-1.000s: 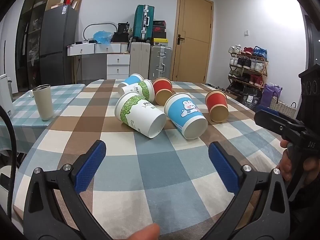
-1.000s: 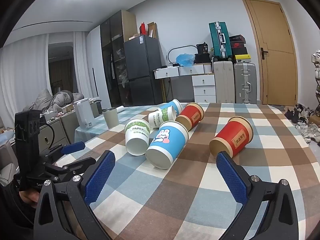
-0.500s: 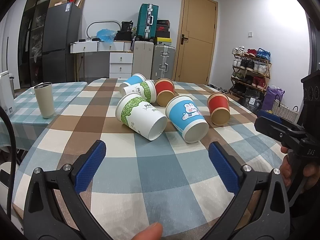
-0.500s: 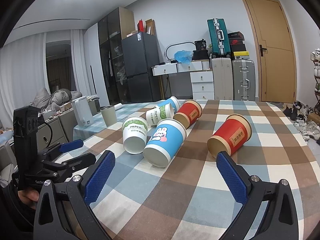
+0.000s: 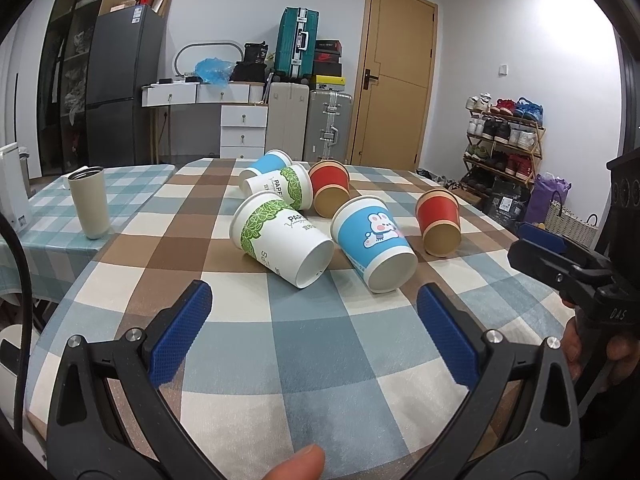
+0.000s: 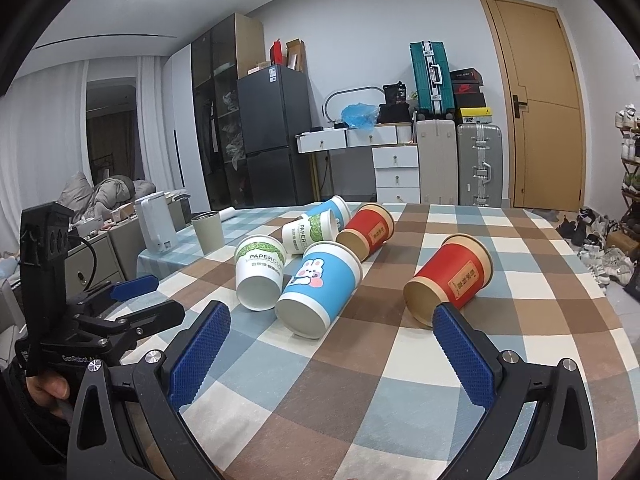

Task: Flip cup upright
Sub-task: 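Move the left tool toward the blue bunny-print cup lying on its side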

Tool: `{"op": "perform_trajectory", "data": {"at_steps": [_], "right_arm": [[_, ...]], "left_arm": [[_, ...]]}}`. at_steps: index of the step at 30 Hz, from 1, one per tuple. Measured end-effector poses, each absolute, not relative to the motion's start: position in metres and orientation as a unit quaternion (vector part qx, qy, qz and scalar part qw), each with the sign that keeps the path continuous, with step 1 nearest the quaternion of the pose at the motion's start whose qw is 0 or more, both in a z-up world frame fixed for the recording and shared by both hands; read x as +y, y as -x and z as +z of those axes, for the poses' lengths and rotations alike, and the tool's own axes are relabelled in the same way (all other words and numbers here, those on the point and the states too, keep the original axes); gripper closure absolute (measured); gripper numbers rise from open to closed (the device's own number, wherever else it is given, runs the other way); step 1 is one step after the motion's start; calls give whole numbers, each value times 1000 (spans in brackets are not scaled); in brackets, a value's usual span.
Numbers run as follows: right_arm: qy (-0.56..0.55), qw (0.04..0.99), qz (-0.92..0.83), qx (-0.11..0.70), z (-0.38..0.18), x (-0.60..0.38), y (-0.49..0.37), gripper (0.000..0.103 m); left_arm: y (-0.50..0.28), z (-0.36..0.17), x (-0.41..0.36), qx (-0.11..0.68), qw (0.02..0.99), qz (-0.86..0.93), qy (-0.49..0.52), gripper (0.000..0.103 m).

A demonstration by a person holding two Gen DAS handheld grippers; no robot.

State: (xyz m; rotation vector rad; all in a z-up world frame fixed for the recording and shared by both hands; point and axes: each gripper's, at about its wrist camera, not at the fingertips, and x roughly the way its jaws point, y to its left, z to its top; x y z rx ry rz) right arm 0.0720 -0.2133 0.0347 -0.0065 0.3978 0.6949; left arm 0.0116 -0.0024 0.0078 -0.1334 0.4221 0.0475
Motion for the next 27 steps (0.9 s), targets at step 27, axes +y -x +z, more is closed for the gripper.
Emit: {"op": "perform_trajectory", "data": {"at_steps": [27], "right_arm": [[-17, 927, 287, 242, 33, -246, -100, 0]], "left_arm": [[-75, 14, -35, 264, 962, 10, 64, 1]]}}
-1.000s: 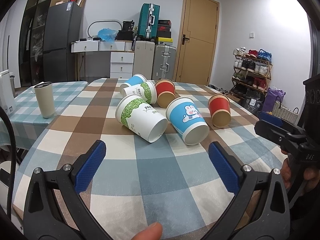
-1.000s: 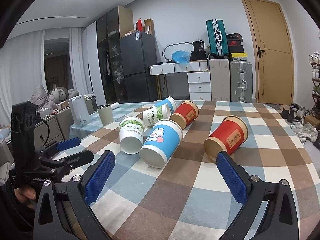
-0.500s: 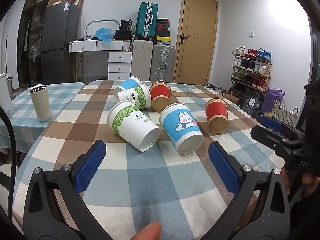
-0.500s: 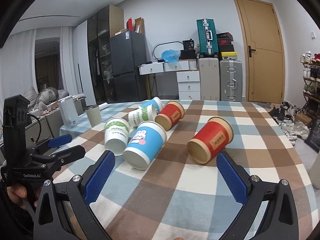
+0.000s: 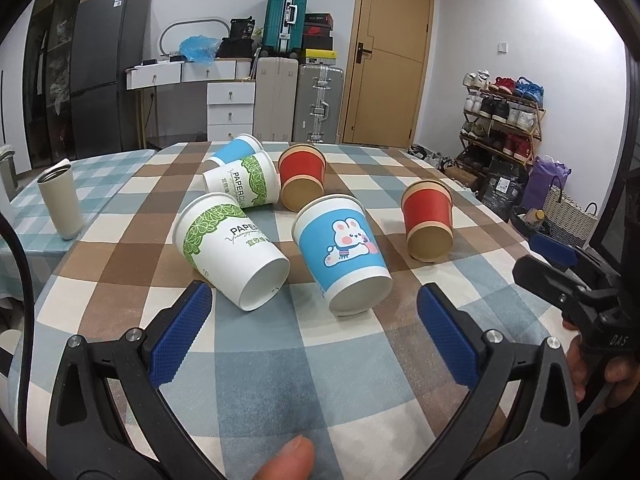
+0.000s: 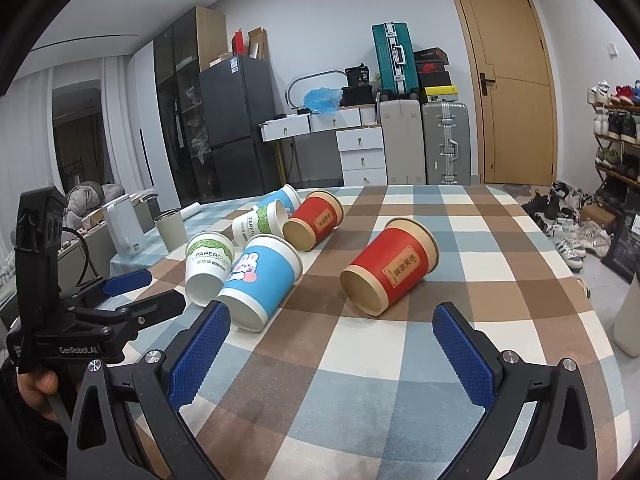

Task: Flip cup upright
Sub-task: 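Move the left tool toward the blue bunny-print cup lying on its side, then close the left gripper around the blue bunny-print cup's body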

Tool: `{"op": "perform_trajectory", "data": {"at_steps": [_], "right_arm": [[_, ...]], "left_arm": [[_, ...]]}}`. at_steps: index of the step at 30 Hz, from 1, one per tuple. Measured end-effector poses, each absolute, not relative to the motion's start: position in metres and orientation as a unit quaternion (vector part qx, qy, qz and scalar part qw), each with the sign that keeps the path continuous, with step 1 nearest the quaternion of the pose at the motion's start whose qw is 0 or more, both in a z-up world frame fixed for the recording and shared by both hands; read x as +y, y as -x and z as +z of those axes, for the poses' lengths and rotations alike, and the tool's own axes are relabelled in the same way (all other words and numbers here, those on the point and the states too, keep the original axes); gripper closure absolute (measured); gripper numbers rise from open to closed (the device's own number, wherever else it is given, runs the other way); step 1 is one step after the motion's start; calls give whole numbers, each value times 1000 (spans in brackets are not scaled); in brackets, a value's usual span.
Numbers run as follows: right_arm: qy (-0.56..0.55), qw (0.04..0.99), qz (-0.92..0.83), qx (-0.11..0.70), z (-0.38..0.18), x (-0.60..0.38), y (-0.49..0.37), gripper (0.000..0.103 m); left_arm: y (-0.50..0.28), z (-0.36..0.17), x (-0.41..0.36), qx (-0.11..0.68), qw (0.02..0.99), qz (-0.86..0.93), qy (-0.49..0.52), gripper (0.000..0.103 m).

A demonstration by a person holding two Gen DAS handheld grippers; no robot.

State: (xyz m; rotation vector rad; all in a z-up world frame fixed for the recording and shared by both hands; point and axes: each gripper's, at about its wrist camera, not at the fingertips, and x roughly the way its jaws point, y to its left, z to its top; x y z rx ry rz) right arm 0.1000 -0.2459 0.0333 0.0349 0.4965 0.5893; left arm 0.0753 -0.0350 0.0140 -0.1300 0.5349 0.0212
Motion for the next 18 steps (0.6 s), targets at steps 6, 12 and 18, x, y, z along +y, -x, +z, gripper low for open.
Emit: {"op": "perform_trajectory", "data": {"at_steps": [6, 12, 18], "right_arm": [[-27, 922, 291, 253, 31, -250, -104, 0], [-24, 922, 292, 252, 31, -249, -102, 0], [-38, 922, 291, 253, 31, -253, -105, 0]], "left_arm": [[-97, 10, -43, 284, 957, 29, 56, 1], [-115, 9, -47, 296, 953, 14, 67, 1], [-135, 5, -55, 314, 947, 9, 71, 1]]}}
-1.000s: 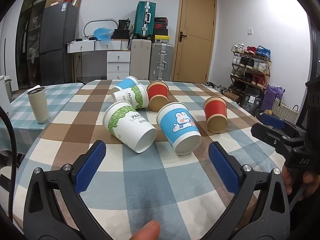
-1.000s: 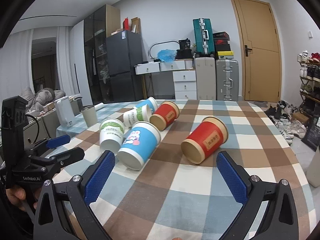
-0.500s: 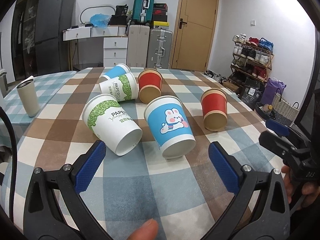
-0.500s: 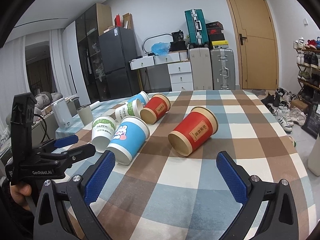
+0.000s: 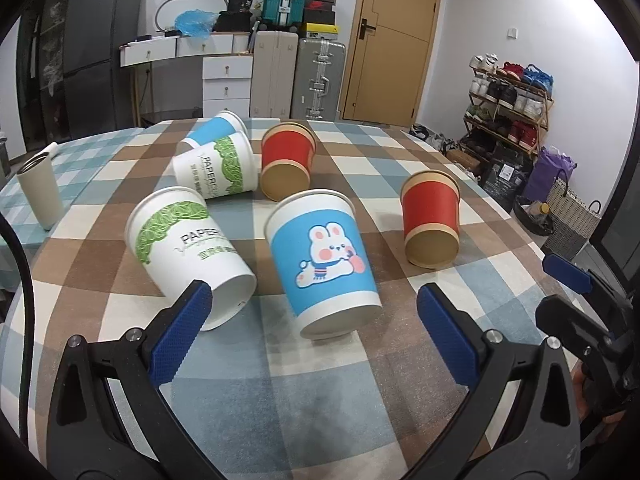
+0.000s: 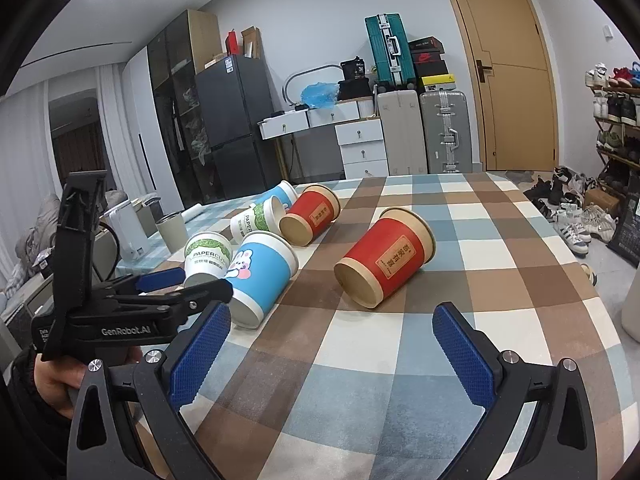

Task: Flip cup upright
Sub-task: 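Close the left gripper around the blue bunny-print cup's body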

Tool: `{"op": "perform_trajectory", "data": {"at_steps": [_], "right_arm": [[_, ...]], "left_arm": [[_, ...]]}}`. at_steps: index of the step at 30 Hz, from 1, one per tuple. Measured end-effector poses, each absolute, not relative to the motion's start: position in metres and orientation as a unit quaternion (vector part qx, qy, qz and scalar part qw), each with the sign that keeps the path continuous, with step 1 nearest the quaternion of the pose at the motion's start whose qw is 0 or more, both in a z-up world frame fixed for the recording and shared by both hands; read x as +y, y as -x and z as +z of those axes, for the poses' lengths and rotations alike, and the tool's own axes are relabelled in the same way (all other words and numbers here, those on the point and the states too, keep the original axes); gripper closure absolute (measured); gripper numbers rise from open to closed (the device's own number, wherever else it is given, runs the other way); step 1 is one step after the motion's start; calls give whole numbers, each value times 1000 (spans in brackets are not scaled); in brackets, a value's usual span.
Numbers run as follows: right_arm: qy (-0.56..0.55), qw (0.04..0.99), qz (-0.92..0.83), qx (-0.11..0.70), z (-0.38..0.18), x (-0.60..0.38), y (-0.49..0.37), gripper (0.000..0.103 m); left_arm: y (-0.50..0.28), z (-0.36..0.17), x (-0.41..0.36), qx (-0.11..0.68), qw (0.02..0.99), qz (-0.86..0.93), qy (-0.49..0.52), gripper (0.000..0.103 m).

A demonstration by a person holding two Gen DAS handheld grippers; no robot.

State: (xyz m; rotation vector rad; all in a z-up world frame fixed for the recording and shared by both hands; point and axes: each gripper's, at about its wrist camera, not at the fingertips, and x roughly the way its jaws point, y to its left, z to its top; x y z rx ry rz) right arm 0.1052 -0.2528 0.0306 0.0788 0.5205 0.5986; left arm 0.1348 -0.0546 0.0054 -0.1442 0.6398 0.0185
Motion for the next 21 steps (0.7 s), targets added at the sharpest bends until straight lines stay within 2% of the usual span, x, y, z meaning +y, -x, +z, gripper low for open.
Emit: {"op": "perform_trajectory", "data": {"at_steps": [4, 8, 13, 21], "right_arm": [[-38, 922, 291, 253, 31, -254, -106, 0], [-40, 921, 292, 253, 31, -254, -106, 0], [-39, 921, 293, 253, 30, -254, -105, 0], [-39, 921, 293, 253, 30, -254, -106, 0]], "left_arm": [[-144, 4, -63, 319, 946, 10, 58, 1], [-154, 0, -68, 338, 939, 6, 60, 10], [-165, -10, -69, 360, 930, 4, 70, 14], [-184, -15, -67, 381, 921, 18, 79, 14]]}}
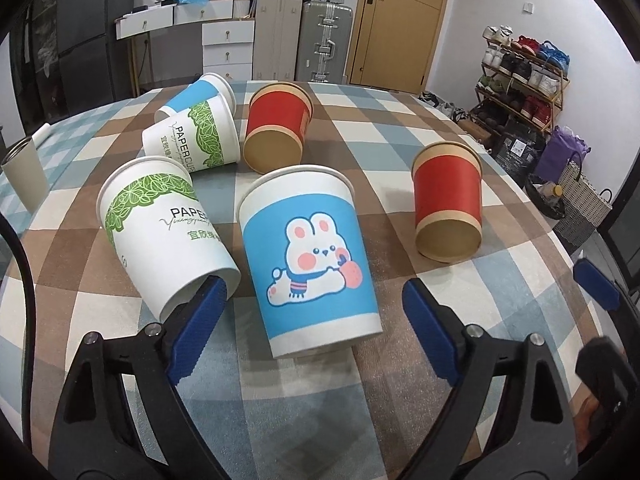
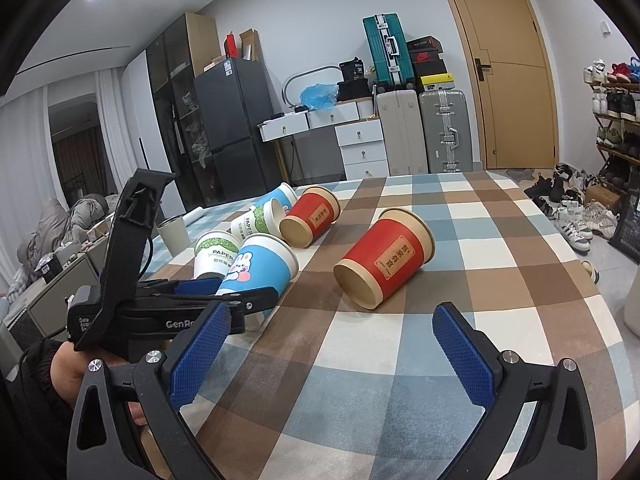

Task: Flip cup upright
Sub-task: 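Close the left gripper around the blue bunny-print cup's body, then lift the blue cup with the left gripper and carry it toward the right tool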

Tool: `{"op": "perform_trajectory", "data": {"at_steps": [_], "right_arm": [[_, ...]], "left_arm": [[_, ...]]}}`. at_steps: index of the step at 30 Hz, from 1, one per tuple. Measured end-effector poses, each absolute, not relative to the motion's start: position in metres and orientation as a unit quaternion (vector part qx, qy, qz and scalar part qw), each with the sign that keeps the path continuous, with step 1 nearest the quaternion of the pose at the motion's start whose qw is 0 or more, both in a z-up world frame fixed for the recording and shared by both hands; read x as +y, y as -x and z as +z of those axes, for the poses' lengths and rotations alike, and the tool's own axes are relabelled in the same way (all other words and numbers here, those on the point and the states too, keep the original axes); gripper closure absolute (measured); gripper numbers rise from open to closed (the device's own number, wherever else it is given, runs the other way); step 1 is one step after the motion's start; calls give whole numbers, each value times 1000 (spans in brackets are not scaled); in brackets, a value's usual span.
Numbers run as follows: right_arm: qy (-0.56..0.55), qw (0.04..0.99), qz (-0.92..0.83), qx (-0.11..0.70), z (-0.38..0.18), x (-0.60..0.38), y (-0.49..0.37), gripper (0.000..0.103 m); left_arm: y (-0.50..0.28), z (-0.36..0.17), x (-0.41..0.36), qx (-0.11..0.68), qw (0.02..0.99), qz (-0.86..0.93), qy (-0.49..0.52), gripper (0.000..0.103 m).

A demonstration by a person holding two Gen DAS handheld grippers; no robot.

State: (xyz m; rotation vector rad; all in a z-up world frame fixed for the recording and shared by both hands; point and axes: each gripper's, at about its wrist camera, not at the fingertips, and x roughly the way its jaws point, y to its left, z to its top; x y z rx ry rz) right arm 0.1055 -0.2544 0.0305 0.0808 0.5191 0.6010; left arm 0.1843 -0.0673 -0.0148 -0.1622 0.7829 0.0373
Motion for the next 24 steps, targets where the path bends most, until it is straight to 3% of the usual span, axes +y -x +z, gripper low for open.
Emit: {"op": "perform_trajectory", "data": {"at_steps": [3, 6, 24], "right_arm": [[-41, 921, 293, 254, 31, -254, -106, 0], [-41, 921, 294, 253, 31, -254, -105, 0], [-40, 919, 299, 252, 31, -250, -104, 0]], "left_arm": [[-187, -14, -67, 384, 919, 20, 81, 24], [-190, -15, -68, 395, 915, 17, 85, 44], [-143, 2, -59, 353, 928, 3, 118, 46]]}}
